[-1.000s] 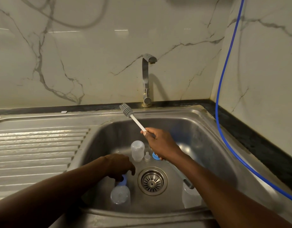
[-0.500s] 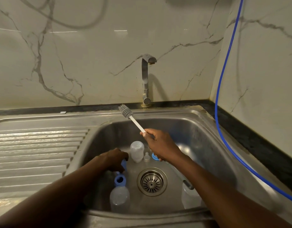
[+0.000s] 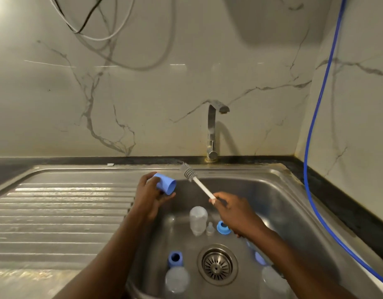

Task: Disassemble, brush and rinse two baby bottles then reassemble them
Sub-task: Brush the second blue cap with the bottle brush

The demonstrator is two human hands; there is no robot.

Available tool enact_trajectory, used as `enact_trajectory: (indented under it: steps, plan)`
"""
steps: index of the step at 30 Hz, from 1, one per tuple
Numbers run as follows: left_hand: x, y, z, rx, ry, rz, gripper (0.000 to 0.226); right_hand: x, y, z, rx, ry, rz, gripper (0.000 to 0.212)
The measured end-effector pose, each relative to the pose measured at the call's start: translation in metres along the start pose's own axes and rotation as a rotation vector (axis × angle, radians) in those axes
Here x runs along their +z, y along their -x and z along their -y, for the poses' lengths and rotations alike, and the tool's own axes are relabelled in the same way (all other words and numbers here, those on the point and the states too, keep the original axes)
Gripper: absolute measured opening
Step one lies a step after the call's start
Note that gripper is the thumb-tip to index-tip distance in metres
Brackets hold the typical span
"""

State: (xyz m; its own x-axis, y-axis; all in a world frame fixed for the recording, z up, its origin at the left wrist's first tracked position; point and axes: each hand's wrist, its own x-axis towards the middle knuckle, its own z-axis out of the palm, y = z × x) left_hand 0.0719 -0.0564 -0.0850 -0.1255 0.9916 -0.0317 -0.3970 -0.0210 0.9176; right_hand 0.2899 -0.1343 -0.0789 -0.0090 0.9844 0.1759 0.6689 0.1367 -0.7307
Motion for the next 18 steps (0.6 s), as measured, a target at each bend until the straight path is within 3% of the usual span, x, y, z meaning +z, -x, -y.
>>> enact_trajectory:
  steps: [3,6,18]
  plan:
    - [-0.003,-0.003,-0.007,-0.007,0.195,-0.027,0.016,0.006,0.002,0.003,-0.038,0.059,0.053,0.018]
    - [-0.007,-0.008,-0.009,0.031,0.25,-0.037,0.029,0.014,0.003,0.008,-0.088,0.12,0.102,0.02]
    - [0.01,-0.005,-0.001,-0.126,0.162,0.12,0.023,0.028,0.006,0.012,-0.083,0.214,0.043,0.022]
